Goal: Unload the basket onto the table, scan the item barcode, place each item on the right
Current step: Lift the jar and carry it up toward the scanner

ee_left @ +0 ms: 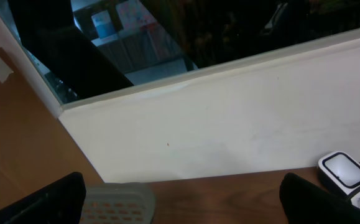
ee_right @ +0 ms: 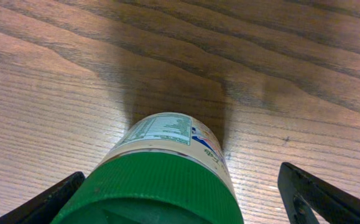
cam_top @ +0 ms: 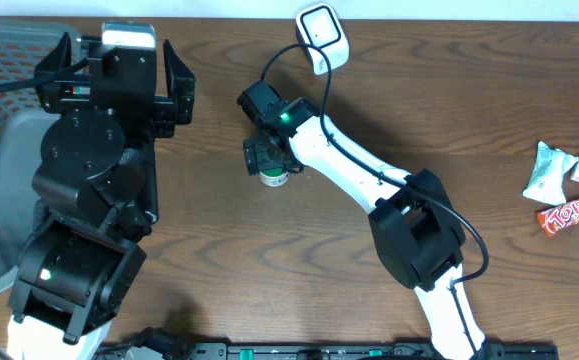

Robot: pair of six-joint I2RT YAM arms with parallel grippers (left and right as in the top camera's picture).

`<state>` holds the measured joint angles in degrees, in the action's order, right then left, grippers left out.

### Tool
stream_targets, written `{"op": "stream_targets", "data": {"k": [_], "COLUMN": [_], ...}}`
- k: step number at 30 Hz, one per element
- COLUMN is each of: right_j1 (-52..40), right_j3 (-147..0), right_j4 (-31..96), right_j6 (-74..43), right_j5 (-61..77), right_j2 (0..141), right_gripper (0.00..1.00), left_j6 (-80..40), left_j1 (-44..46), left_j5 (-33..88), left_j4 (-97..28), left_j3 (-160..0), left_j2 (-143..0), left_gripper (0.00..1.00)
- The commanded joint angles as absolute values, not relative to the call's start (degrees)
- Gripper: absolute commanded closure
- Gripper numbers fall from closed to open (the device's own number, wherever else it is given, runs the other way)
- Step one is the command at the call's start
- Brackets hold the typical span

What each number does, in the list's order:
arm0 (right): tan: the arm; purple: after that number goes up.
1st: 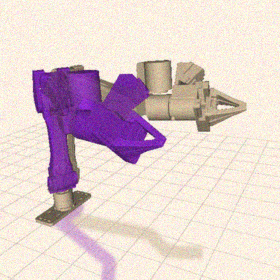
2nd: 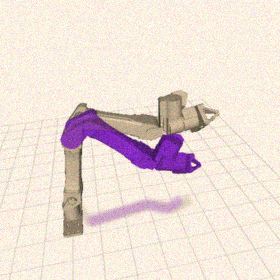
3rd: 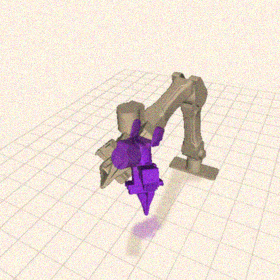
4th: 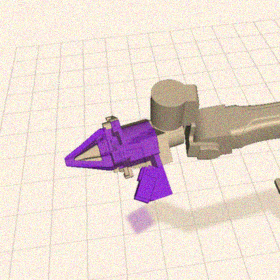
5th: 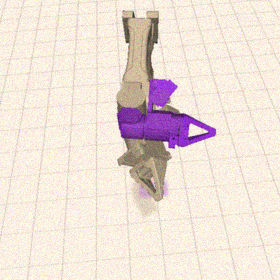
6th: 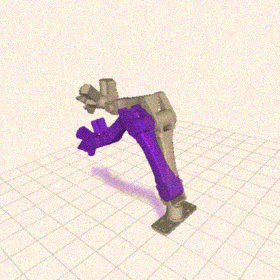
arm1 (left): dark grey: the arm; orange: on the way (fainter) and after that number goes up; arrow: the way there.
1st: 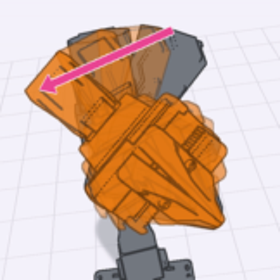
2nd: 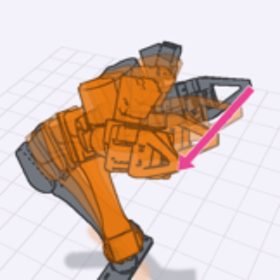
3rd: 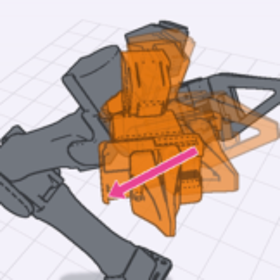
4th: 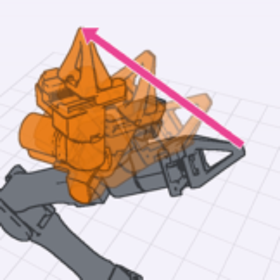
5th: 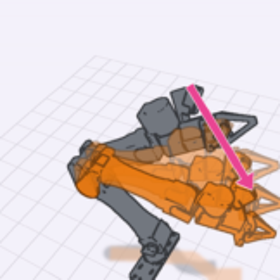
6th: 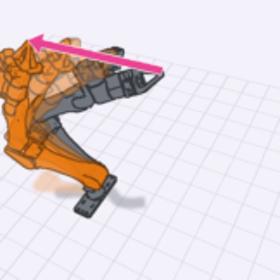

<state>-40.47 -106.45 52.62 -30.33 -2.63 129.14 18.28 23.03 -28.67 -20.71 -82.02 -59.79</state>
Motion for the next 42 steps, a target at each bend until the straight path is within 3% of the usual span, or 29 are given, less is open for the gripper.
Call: {"op": "stream_targets", "data": {"k": [1,9,15,20,30,36,42], "right_j1": [-40.38,-40.47,-40.45,-40.29,-37.45,-32.08,-25.76], "right_j3": [-107.22,-107.22,-107.24,-108.99,-124.99,-126.37,-126.34], "right_j4": [52.84,53.12,54.22,57.06,77.73,86.00,91.29], "right_j6": [-29.71,-30.17,-30.35,-30.33,-29.61,-27.31,-22.90], "right_j5": [-4.43,-4.40,-4.43,-4.36,1.19,8.82,11.84], "right_j2": [131.61,133.14,133.12,132.97,132.97,132.97,132.97], "right_gripper": [0.08,0.11,0.30,0.32,0.33,0.40,0.39], "left_j6": [18.81,18.83,18.81,18.81,18.81,18.81,18.81], "left_j1": [22.79,22.79,22.79,22.79,22.79,22.79,22.79], "left_j5": [-29.02,-29.02,-29.02,-28.99,-28.99,-28.99,-29.02], "left_j4": [-20.58,-20.58,-20.58,-20.58,-20.58,-20.58,-20.58], "left_j3": [-82.94,-82.94,-82.94,-82.94,-82.94,-82.94,-82.94], "left_j2": [-59.46,-59.46,-59.46,-59.46,-59.46,-59.46,-59.46], "left_gripper": [0.00,0.00,0.00,0.00,0.00,0.00,0.00]}}
